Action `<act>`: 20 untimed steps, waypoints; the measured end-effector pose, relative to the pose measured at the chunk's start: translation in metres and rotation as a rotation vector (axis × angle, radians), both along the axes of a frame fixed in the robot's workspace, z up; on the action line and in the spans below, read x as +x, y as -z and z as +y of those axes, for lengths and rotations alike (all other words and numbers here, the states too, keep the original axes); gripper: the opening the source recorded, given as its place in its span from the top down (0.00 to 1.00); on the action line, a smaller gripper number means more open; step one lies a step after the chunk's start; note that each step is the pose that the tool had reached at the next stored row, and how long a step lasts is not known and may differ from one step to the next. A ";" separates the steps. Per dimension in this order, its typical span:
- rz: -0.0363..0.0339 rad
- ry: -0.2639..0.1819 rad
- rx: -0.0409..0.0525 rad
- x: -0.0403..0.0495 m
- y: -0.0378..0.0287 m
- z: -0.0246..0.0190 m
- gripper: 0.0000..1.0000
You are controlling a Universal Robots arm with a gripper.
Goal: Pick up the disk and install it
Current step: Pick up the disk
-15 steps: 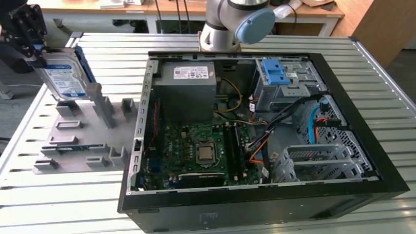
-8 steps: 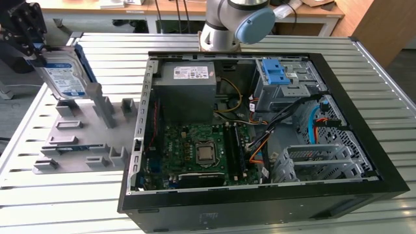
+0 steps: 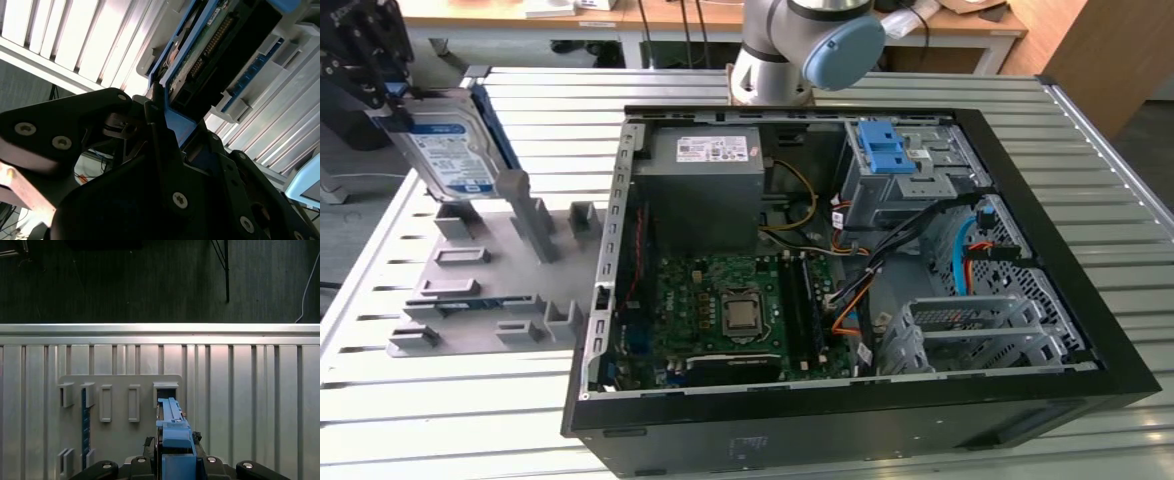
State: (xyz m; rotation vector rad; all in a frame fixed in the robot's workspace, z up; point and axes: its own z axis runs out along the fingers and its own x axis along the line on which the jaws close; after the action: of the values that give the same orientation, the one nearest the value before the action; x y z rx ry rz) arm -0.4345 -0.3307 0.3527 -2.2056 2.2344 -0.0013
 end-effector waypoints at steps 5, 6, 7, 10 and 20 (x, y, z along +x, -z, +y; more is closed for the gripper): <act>-0.0025 0.000 0.0000 0.0000 -0.0056 0.0000 0.64; -0.0026 0.000 -0.0001 0.0000 -0.0070 0.0000 0.64; -0.0030 0.000 -0.0001 0.0000 -0.0084 0.0000 0.64; -0.0038 0.000 0.0000 0.0000 -0.0114 0.0000 0.64; -0.0046 0.000 0.0000 0.0000 -0.0237 0.0000 0.64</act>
State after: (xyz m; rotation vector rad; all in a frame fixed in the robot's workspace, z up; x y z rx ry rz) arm -0.4345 -0.3307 0.3764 -2.2033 2.2321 -0.0064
